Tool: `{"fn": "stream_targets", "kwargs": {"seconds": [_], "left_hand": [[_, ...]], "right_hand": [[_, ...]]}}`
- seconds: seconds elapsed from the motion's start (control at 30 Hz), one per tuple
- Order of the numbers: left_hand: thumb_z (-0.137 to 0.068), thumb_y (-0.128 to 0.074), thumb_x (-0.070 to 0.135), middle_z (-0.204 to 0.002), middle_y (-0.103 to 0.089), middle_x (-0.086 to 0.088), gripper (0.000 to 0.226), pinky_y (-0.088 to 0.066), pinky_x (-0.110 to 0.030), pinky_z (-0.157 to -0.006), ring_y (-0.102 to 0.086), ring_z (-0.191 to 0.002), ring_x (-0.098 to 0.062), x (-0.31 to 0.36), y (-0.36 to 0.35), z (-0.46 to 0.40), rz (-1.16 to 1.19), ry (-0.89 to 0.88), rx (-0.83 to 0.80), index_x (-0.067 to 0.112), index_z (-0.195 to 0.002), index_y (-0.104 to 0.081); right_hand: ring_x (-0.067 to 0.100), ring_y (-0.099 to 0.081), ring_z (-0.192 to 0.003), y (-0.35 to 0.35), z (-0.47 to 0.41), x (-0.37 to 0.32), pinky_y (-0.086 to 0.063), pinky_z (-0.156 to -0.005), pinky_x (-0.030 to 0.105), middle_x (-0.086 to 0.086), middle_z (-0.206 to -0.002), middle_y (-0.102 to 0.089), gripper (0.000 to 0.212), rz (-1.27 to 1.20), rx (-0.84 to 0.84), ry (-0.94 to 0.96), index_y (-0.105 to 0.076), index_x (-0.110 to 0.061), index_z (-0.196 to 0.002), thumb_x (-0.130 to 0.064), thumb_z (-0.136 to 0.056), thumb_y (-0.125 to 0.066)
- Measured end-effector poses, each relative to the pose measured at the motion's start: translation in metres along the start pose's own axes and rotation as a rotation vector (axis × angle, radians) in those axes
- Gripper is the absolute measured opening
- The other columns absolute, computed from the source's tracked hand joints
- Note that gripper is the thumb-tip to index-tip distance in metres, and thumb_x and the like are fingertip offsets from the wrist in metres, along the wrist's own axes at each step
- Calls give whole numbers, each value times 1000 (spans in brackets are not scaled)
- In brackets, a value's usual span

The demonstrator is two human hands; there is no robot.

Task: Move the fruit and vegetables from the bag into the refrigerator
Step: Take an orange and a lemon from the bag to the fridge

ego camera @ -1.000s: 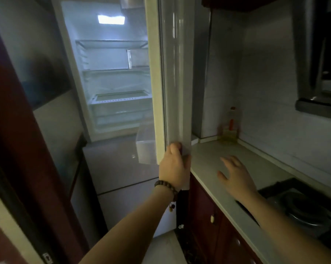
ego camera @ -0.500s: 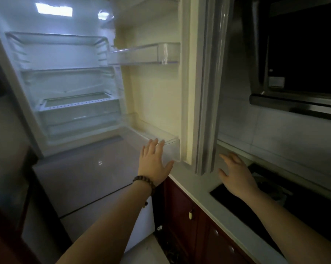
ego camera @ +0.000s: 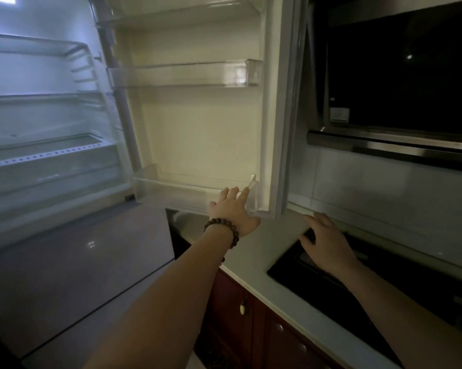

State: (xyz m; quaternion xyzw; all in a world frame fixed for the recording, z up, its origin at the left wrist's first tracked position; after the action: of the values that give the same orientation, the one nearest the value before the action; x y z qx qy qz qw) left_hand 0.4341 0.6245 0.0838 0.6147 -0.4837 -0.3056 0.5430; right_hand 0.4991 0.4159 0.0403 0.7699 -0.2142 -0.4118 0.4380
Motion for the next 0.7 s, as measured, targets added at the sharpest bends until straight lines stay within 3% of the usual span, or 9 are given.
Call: {"fn": "stream_targets", "kwargs": {"seconds": [0.13, 0.3, 0.53, 0.7], "left_hand": [[-78, -50, 54, -154, -18, 0, 84, -26, -49, -109, -9, -142, -24, 9, -3, -10, -15, -5, 19, 28, -147, -10], [-79, -48, 57, -156, -9, -1, 88, -23, -50, -110, -4, -144, -26, 5, -10, -10, -51, -42, 30, 28, -148, -2], [-83, -44, 56, -158, 13, 4, 91, 0, -55, -114, 15, -144, -22, 1, -18, 2, -7, -62, 2, 27, -148, 14], [-84, -41, 54, -158, 7, 3, 84, 6, -52, -114, 13, -144, -22, 30, -20, 10, 43, -180, 89, 27, -149, 4]], "right_hand": [[23, -19, -142, 3, -4, 6, -23, -114, 45, 8, -155, -21, 54, 5, 10, -43, -34, -21, -143, -30, -93, -51], [23, -14, -144, 4, -5, 8, -21, -115, 47, 8, -155, -20, 53, 14, 7, -67, -33, -23, -143, -30, -93, -51], [22, -13, -144, 14, 8, 3, -21, -115, 46, 7, -156, -18, 52, 17, 51, -91, -33, -23, -144, -31, -94, -48], [20, -12, -145, 32, 33, 8, -18, -117, 42, 4, -155, -22, 52, 89, 127, -80, -32, -25, -143, -30, -95, -48]]}}
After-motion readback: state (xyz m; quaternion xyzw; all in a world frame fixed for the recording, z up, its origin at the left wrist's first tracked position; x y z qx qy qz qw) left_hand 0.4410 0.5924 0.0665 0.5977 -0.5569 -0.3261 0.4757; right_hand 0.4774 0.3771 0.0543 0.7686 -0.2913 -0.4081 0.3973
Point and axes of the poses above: each hand's wrist, its own z-axis away from the middle knuckle, its own y-axis out of the back of the hand, x = y × z, the point moved 4 cm from there along -z, towards the middle knuckle
